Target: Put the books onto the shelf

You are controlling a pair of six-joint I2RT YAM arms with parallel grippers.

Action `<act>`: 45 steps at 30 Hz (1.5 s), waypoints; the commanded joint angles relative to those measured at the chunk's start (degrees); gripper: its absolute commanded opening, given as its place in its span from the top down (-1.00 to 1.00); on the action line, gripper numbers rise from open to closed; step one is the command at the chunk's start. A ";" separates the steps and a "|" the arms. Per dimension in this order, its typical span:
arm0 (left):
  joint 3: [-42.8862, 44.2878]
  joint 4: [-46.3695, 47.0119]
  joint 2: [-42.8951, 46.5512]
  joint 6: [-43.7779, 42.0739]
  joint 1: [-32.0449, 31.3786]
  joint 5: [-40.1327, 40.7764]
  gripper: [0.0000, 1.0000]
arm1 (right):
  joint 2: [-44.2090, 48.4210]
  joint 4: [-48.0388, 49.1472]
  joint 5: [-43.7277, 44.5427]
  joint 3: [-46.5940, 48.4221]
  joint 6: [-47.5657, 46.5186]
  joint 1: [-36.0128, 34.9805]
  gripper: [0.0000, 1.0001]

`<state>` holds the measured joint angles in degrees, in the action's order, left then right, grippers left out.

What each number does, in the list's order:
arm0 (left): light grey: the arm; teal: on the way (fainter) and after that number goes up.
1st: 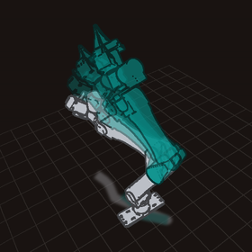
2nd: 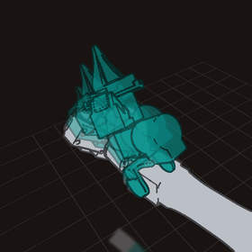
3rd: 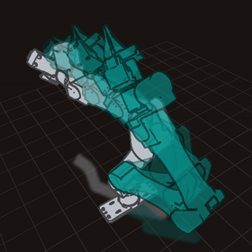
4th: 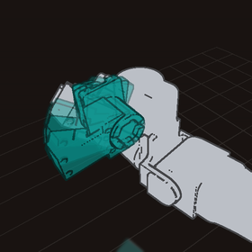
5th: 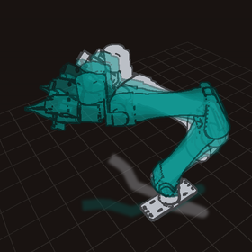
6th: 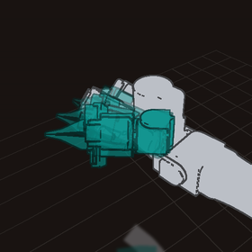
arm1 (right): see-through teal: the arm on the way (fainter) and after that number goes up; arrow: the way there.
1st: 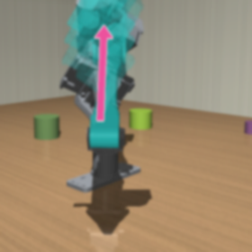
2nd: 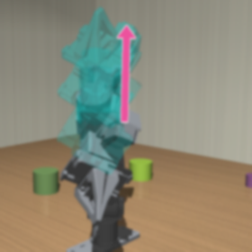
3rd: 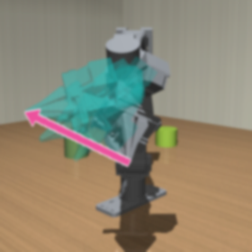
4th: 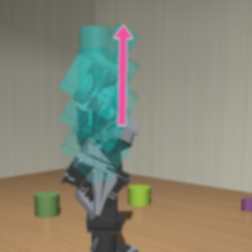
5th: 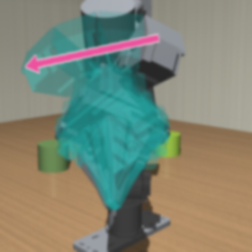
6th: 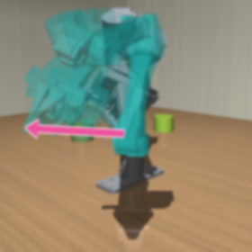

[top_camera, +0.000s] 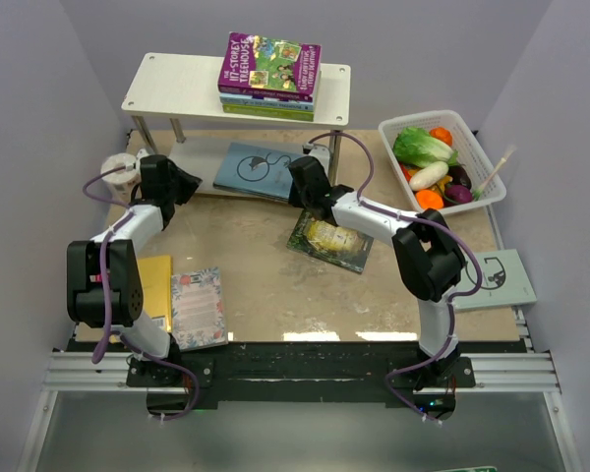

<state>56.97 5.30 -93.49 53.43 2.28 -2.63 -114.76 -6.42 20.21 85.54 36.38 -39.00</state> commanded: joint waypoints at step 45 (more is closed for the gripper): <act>-11.41 -19.36 30.72 -9.13 -25.28 12.89 -0.99 | 43.28 1.13 9.32 -42.16 -5.88 -7.13 -0.15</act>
<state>51.66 -8.80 -70.00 49.04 -12.40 2.74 -77.73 -8.10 26.26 53.63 32.95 -42.44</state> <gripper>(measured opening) 0.931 0.541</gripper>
